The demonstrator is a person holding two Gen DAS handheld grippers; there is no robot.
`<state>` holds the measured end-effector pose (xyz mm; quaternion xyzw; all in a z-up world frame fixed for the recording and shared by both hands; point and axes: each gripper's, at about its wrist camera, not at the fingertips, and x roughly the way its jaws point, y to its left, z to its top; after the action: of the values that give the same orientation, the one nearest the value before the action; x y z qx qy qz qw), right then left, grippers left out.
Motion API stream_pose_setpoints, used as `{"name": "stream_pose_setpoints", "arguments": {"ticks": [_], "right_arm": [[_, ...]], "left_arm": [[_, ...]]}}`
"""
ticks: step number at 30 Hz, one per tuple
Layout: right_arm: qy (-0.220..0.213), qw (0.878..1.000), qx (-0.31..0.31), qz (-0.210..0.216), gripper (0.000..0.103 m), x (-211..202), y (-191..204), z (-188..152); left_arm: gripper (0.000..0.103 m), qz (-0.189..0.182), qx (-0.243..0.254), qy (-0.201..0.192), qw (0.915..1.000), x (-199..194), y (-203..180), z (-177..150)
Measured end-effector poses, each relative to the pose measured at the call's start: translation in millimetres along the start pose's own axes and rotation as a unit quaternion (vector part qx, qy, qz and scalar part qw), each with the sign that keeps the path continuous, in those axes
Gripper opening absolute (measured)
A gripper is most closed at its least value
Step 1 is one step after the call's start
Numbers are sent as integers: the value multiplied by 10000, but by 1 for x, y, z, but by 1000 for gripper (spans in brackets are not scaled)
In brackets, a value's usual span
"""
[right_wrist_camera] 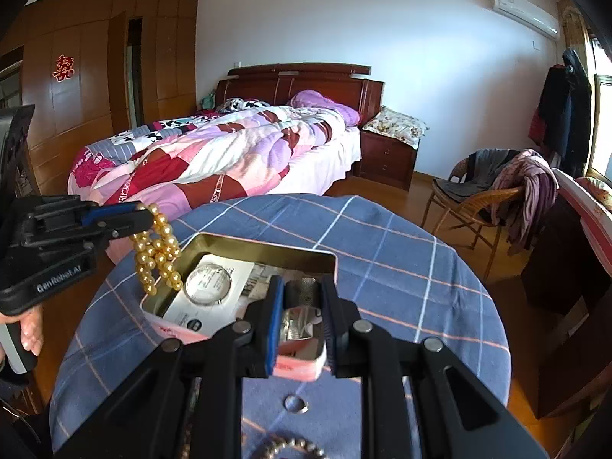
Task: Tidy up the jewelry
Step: 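Carry the watch and pearl strand into the tin and open both tools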
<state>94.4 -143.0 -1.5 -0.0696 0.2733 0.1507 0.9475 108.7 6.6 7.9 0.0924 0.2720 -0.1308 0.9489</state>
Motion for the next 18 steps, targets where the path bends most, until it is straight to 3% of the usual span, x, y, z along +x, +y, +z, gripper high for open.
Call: {"name": "stream_pose_setpoints", "arguments": {"ticks": [18], "right_arm": [[357,9993,-12,111,21,55,4,12]], "left_arm": [[10,252,103,302,9992,46,1,-1]]}}
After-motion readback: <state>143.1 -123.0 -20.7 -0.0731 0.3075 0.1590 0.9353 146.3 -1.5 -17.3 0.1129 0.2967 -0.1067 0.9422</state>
